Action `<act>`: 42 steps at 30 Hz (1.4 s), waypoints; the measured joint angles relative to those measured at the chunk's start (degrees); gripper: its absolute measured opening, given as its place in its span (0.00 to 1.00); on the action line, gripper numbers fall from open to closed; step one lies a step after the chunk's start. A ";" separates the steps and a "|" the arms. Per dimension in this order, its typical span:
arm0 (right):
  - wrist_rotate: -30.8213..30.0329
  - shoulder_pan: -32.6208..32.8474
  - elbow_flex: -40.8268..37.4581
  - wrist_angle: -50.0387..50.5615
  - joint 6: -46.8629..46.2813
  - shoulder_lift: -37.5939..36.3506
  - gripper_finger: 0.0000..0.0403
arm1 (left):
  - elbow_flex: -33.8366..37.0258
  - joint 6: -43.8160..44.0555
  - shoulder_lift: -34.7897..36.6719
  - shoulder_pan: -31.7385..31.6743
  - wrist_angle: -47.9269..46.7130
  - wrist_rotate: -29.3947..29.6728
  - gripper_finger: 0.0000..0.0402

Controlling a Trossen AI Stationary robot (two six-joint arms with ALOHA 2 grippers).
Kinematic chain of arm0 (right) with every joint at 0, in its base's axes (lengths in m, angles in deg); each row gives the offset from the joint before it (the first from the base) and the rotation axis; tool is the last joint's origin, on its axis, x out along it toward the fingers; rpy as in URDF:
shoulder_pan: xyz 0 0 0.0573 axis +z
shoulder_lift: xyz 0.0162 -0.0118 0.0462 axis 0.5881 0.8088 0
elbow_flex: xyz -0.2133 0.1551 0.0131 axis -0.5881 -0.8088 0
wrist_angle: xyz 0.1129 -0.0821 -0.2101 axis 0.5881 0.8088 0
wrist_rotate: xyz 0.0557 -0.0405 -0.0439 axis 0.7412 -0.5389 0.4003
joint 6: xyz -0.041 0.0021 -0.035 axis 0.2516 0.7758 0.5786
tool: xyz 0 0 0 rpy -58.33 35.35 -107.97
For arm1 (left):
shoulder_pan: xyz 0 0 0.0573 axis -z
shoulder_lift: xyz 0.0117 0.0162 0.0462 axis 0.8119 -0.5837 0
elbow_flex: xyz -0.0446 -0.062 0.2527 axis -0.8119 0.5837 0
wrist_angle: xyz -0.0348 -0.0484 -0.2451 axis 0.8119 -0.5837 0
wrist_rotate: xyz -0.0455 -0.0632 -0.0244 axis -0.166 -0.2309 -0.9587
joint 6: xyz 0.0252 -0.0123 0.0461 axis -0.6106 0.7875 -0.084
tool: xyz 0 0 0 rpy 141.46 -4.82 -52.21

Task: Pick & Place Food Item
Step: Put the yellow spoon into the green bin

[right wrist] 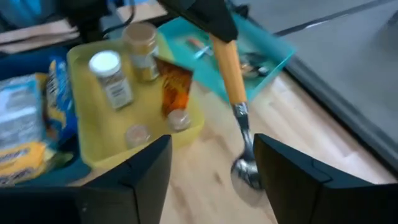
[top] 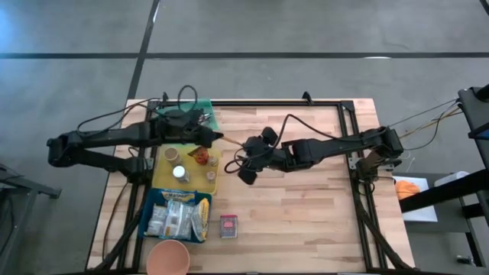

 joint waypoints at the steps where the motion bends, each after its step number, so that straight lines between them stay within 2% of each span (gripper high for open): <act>1: -1.02 0.04 0.42 0.09 0.05 0.00 0.56 | 0.02 -0.54 0.72 -0.99 -0.79 -0.01 0.07; 8: -1.96 0.45 2.09 0.35 0.39 -0.04 0.58 | 0.02 -4.43 7.86 -9.56 -9.60 1.68 0.07; 13: -1.98 0.99 2.12 1.56 0.10 -0.04 0.58 | 0.07 -6.31 13.64 -16.55 -20.58 7.41 0.07; 19: -1.98 1.05 2.12 3.59 -1.37 -0.04 0.58 | 1.83 -7.26 16.63 -21.35 -26.37 11.75 0.07; 23: -1.96 1.09 2.12 3.59 -1.47 -0.04 0.58 | 5.37 -6.01 16.62 -22.56 -26.12 12.59 0.07; 28: -1.88 1.16 2.12 3.54 -1.59 -0.04 0.58 | 10.81 -3.53 16.62 -23.27 -20.49 13.95 0.07; 42: -0.52 1.84 2.25 3.61 -1.74 -0.04 0.58 | 21.15 7.72 17.01 -24.04 -11.98 13.50 0.07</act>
